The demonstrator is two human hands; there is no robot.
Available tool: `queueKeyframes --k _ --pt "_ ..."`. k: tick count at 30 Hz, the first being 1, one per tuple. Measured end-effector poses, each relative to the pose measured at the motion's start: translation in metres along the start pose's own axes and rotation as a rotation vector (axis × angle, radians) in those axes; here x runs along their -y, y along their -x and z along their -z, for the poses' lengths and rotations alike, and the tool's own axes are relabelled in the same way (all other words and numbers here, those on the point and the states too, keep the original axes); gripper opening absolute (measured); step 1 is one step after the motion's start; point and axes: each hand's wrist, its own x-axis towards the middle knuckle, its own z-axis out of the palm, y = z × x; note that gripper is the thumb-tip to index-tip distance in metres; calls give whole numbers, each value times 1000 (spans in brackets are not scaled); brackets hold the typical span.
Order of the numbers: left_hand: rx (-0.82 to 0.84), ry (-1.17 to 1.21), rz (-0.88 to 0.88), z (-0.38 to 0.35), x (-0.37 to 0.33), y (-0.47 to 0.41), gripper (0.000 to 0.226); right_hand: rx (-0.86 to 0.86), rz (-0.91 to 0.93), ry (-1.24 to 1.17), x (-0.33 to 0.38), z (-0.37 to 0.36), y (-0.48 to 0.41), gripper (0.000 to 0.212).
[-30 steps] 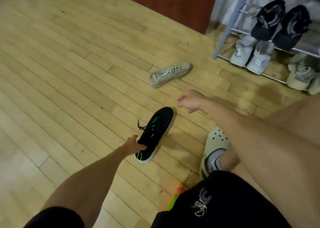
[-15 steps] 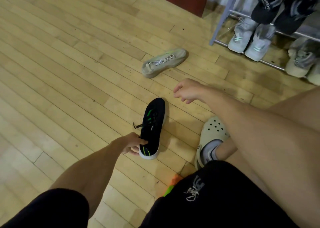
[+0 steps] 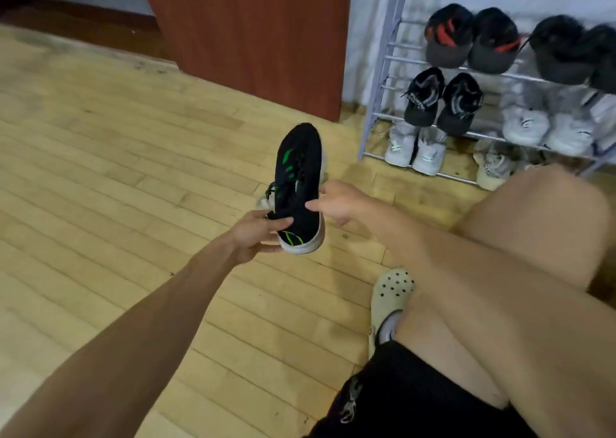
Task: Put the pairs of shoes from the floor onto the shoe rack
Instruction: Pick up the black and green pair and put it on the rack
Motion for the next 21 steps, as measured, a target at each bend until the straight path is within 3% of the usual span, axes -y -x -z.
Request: queueKeyframes --k 6,11,15,21 --pt "38 -82 -213 -33 -112 20 14 -208 139 -203 13 89 27 31" --pt "57 -236 -325 -95 -195 19 20 -305 217 -336 -18 177 57 27" --pt "156 -379 -274 -162 -244 9 35 -372 173 -404 -71 233 77 26" --pt "254 -456 -130 -277 -244 -18 21 -408 72 -446 -168 272 113 29"
